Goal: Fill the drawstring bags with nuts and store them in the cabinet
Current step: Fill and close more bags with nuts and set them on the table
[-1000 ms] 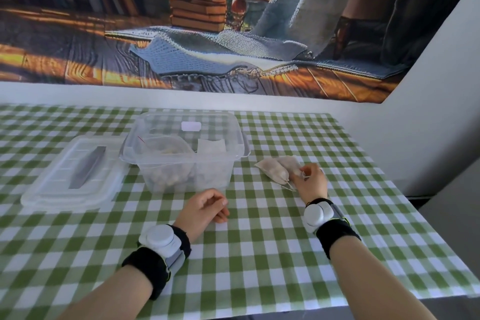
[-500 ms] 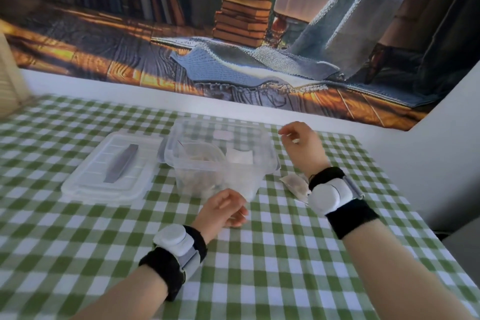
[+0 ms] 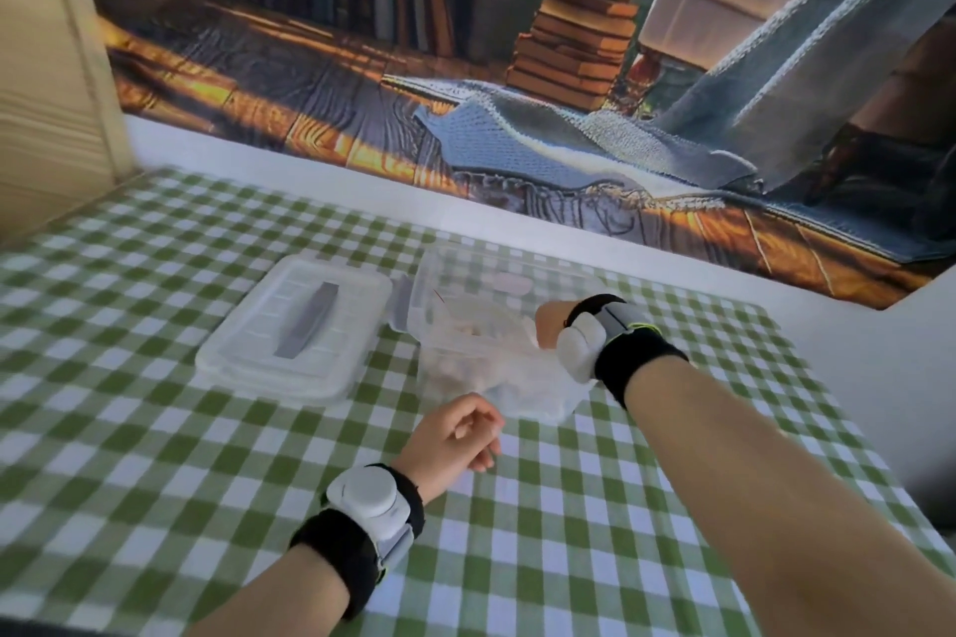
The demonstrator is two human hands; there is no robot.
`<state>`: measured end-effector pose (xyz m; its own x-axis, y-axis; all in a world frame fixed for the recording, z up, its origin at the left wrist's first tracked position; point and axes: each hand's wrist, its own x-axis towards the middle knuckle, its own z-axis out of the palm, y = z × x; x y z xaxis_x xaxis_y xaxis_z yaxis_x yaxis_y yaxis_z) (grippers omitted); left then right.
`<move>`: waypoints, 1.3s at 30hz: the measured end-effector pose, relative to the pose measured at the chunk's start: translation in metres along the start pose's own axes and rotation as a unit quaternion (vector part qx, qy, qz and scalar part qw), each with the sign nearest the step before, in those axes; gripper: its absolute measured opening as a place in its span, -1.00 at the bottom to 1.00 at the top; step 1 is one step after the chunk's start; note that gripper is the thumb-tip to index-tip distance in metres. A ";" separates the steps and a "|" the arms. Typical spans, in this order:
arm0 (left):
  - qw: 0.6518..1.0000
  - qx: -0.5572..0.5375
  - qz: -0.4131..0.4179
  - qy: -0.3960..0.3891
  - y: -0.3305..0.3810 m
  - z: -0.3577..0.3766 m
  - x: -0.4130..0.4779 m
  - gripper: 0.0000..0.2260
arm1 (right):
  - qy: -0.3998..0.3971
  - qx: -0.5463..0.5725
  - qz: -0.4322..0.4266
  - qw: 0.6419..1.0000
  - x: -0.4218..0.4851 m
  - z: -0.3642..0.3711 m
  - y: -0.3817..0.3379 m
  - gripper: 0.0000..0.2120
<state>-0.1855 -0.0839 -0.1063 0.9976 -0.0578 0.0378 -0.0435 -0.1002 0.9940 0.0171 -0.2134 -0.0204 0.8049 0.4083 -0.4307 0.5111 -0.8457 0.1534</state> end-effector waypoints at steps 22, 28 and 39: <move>0.971 -0.235 -0.027 0.035 0.032 0.011 -0.024 -0.79 | 0.284 0.557 -0.002 0.781 -0.199 0.043 -0.016 -0.96; 0.987 -0.140 -0.084 0.014 0.031 0.001 -0.043 -0.59 | 0.263 0.464 0.043 0.844 -0.161 0.103 -0.047 -0.87; 0.985 -0.054 -0.073 0.145 0.009 -0.001 -0.042 -0.94 | 0.278 0.668 0.035 0.690 -0.142 0.140 -0.070 -0.87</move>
<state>-0.2278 -0.0818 -0.0994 0.9672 0.2364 -0.0933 0.0911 0.0201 0.9956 -0.1749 -0.2603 -0.0947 0.9944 0.1059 0.0014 0.0313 -0.2808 -0.9593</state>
